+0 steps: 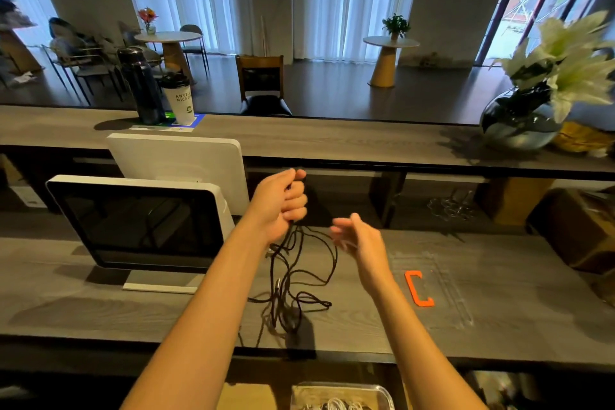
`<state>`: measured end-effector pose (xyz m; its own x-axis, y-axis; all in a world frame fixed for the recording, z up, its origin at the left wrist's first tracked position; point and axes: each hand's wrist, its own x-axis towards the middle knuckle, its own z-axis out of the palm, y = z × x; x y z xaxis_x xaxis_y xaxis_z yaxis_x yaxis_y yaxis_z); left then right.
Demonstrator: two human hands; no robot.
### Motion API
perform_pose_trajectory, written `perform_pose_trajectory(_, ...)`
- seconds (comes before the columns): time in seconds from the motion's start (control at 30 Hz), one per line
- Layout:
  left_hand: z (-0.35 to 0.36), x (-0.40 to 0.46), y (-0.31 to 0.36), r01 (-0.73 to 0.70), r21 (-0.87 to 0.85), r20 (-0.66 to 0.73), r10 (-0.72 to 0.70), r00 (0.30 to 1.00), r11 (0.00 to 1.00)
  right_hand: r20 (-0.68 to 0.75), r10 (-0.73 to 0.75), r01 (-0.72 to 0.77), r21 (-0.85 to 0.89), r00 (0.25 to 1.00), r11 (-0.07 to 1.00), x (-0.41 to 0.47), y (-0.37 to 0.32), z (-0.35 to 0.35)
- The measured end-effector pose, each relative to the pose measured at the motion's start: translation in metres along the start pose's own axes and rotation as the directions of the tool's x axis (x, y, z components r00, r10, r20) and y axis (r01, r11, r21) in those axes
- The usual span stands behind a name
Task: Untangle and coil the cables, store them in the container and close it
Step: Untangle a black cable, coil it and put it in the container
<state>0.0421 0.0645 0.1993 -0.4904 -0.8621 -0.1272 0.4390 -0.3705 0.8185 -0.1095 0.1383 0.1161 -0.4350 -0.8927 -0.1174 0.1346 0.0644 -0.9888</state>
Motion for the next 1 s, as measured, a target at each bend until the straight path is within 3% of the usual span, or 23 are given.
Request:
perform_pose_trajectory(0.13, 0.027, 0.011, 0.017, 0.046, -0.336, 0.113, -0.008, 0.994, 0.941, 0.416, 0.043, -0.075, 0.060, 0.908, 0.995, -0.024, 0.014, 0.033)
perform_pose_trajectory(0.27, 0.033, 0.018, 0.030, -0.088, -0.356, -0.039, 0.080, 0.996, 0.930, 0.583, 0.005, -0.037, 0.043, 0.813, 0.998, -0.037, 0.027, 0.038)
perform_pose_trajectory(0.37, 0.016, 0.023, 0.027, -0.146, -0.174, -0.184, 0.113, 0.976, 0.974, 0.473, -0.033, -0.021, 0.108, 0.881, 0.994, -0.041, 0.011, 0.036)
perform_pose_trajectory(0.43, 0.001, 0.026, 0.014, -0.091, -0.092, -0.205, 0.070, 0.976, 0.992, 0.370, -0.063, -0.002, 0.173, 0.927, 0.985, -0.036, -0.004, 0.036)
perform_pose_trajectory(0.53, -0.013, 0.017, -0.024, 0.096, 0.046, -0.057, -0.093, 0.994, 0.994, 0.326, -0.130, -0.017, 0.414, 0.936, 0.910, -0.021, -0.037, 0.039)
perform_pose_trajectory(0.63, -0.017, -0.004, -0.060, 0.188, 0.382, 0.115, -0.248, 0.962, 0.905, 0.269, -0.167, -0.010, 0.553, 0.949, 0.833, 0.002, -0.068, 0.039)
perform_pose_trajectory(0.73, -0.026, -0.017, -0.077, 0.096, 0.599, 0.258, -0.304, 0.917, 0.795, 0.161, -0.108, 0.012, 0.507, 0.981, 0.862, 0.034, -0.085, 0.030)
perform_pose_trajectory(0.83, -0.040, -0.018, -0.072, -0.104, 0.722, 0.297, -0.170, 0.940, 0.684, 0.085, -0.004, -0.033, 0.426, 0.996, 0.904, 0.058, -0.077, 0.014)
perform_pose_trajectory(0.87, -0.043, -0.017, -0.068, -0.150, 0.734, 0.289, -0.104, 0.952, 0.663, 0.092, 0.029, -0.062, 0.374, 0.995, 0.925, 0.060, -0.070, 0.010)
perform_pose_trajectory(0.9, -0.041, -0.015, -0.064, -0.169, 0.692, 0.267, -0.031, 0.963, 0.702, 0.114, 0.062, -0.095, 0.316, 0.992, 0.944, 0.060, -0.063, 0.006)
perform_pose_trajectory(1.0, -0.022, -0.009, -0.038, -0.170, 0.235, 0.088, 0.153, 0.984, 0.957, 0.269, 0.151, -0.206, 0.186, 0.951, 0.961, 0.049, -0.030, 0.008)
